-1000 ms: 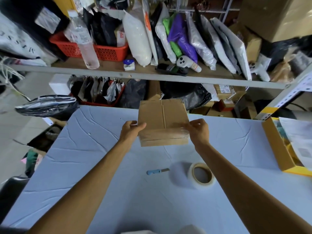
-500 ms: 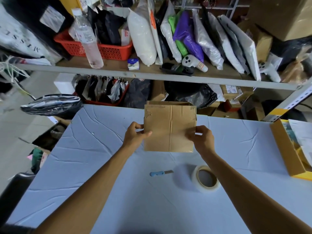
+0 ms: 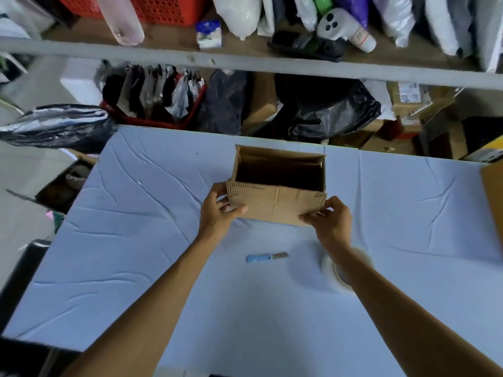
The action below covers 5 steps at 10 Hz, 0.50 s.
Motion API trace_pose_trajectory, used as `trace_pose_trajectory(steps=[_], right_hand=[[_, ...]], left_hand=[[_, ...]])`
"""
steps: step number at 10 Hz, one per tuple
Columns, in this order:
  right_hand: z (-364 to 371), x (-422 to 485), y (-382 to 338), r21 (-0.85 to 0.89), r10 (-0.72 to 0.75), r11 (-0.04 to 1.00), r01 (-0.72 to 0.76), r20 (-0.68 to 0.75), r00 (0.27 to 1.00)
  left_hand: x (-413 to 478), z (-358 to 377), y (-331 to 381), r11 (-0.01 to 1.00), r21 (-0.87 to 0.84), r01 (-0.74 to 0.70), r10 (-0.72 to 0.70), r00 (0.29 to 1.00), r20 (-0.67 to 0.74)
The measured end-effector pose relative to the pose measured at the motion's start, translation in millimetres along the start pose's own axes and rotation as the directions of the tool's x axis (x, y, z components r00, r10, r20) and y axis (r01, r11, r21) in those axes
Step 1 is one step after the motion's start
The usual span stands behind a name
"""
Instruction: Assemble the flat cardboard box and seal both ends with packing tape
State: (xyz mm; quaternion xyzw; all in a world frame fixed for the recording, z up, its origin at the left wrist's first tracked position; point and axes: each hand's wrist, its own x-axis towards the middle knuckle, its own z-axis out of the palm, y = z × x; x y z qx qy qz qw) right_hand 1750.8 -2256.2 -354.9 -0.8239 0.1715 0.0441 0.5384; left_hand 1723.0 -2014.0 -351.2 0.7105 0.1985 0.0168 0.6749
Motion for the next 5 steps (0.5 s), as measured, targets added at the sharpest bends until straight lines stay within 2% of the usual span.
trace_pose_trajectory(steps=[2, 3, 4, 5], right_hand=[[1.3, 0.8, -2.6, -0.041, -0.023, 0.999, 0.023, -0.001, 1.0], [-4.8, -0.8, -12.8, -0.073, 0.007, 0.997, -0.004, 0.033, 0.999], [-21.7, -1.3, -34.8, -0.264, 0.043, 0.964, -0.02, 0.08, 0.996], [-40.1, -14.9, -61.5, -0.426, 0.126, 0.903, -0.054, 0.142, 0.982]], left_hand=[[-1.5, -2.3, -1.0, 1.0, -0.007, 0.006, -0.006, 1.0, 0.024], [-0.2, -11.8, 11.0, 0.995, 0.091, 0.044, -0.053, 0.994, 0.093], [3.4, -30.6, 35.6, 0.943, 0.33, 0.044, -0.097, 0.985, 0.144], [-5.2, -45.7, 69.4, 0.842, 0.539, -0.017, -0.092, 0.98, 0.176]])
